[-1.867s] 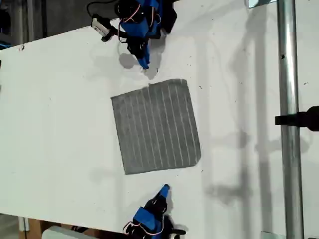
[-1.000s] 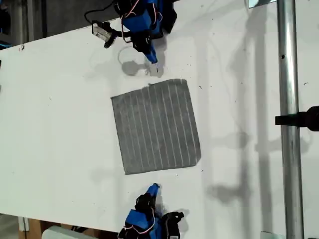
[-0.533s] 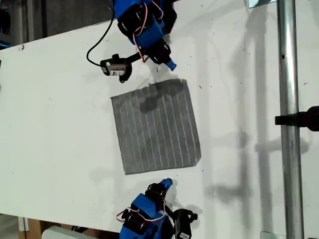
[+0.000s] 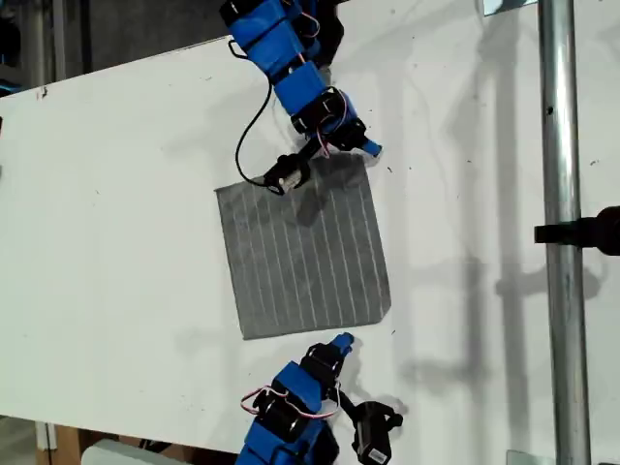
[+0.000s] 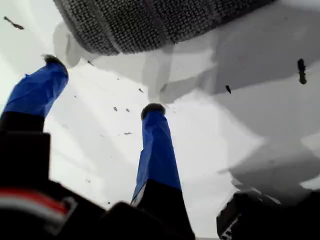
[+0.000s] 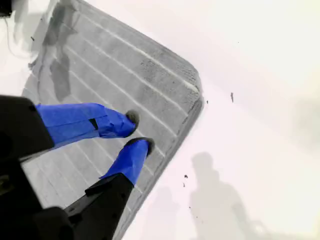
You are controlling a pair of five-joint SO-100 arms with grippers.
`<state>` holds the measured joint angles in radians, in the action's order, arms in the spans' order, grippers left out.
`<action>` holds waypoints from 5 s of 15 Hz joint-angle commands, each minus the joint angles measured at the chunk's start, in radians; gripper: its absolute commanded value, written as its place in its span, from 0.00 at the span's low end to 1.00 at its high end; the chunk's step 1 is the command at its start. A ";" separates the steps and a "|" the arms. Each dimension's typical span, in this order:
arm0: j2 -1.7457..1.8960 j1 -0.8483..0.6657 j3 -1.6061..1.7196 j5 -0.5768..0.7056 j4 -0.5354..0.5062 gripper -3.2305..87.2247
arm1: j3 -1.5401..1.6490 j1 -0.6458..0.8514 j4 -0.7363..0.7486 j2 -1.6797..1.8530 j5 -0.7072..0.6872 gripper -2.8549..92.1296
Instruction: Grasp corners of a towel and fold twice.
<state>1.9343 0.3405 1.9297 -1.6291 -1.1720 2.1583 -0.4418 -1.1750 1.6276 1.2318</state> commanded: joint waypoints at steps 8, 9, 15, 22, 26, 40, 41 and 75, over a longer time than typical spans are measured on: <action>-0.347 0.015 -0.278 0.003 0.031 0.08 | -0.512 0.044 -0.423 0.057 -0.023 0.12; -0.351 0.018 -0.284 0.000 0.034 0.09 | -0.486 0.063 -0.428 0.106 -0.023 0.17; -0.350 0.072 -0.278 -0.077 0.052 0.22 | -0.307 0.140 -0.238 0.232 -0.055 0.35; -0.302 0.077 -0.330 -0.083 -0.063 0.23 | -0.216 0.153 0.005 -0.118 -0.094 0.28; -0.230 0.064 -0.321 -0.098 -0.130 0.23 | -0.221 0.209 0.049 -0.158 -0.094 0.03; -0.532 -0.071 -0.982 0.117 -0.500 0.30 | -0.149 0.175 -0.041 0.087 -0.084 0.03; -0.532 -0.075 -0.931 0.144 -0.508 0.31 | -0.152 0.178 -0.040 0.083 -0.086 0.03; -0.219 -0.678 -0.557 0.451 -0.495 0.00 | -0.957 0.815 -0.169 -0.183 -0.761 0.03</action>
<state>1.5984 -0.2301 1.3729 -1.2441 -1.6552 1.2977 0.3175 -1.3959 1.4174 0.5369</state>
